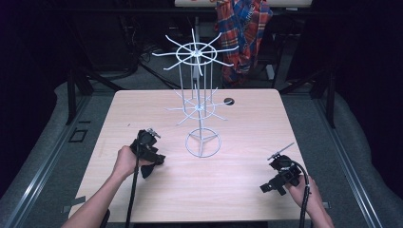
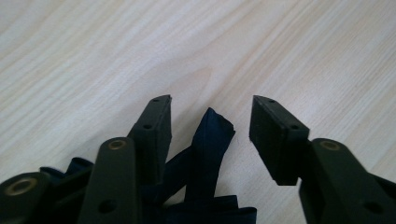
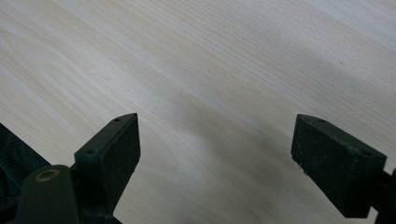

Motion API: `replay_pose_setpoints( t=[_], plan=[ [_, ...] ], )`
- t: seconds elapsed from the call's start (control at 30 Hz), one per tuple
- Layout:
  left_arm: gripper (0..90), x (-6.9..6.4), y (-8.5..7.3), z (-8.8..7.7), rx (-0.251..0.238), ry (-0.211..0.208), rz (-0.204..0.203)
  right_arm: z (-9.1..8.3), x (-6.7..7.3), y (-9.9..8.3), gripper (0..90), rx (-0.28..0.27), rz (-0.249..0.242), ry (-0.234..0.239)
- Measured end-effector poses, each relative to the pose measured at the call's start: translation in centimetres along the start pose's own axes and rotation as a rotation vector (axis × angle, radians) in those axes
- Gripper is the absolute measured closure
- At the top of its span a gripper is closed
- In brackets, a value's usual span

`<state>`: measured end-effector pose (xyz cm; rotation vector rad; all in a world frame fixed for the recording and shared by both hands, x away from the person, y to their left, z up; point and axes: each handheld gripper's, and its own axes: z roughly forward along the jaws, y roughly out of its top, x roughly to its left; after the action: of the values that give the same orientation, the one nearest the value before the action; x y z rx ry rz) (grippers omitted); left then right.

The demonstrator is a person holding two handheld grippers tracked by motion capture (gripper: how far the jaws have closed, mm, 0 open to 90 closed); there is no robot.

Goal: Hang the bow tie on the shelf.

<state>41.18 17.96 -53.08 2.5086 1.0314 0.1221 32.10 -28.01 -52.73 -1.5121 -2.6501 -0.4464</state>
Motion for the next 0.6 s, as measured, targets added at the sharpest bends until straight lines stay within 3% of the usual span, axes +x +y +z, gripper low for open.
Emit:
replay_pose_setpoints(
  t=[0.1,0.23,0.27,0.33,0.47,0.6],
  plan=[
    [55.5,-0.22,0.35,0.64,0.04,-0.003,0.017,-0.01,0.02,-0.02,15.4,0.001,0.002,-0.001],
    [65.3,-0.31,0.35,0.75,0.056,0.0,0.03,-0.06,-0.06,-0.06,15.4,-0.007,-0.005,-0.003],
    [69.5,-0.3,0.29,0.76,0.054,-0.006,0.029,0.18,0.08,-0.2,15.4,-0.04,0.021,0.0],
    [74.3,-0.31,0.23,0.7,0.051,-0.003,0.029,0.19,0.08,-0.2,15.4,-0.042,0.021,0.002],
    [79.7,-0.34,0.15,0.53,0.044,-0.002,0.034,-0.18,-0.03,-0.02,15.4,0.006,-0.012,-0.006],
    [82.6,-0.39,0.09,-0.12,0.018,0.009,0.032,-0.14,-0.03,-0.08,15.4,-0.004,-0.003,-0.002]
  ],
)
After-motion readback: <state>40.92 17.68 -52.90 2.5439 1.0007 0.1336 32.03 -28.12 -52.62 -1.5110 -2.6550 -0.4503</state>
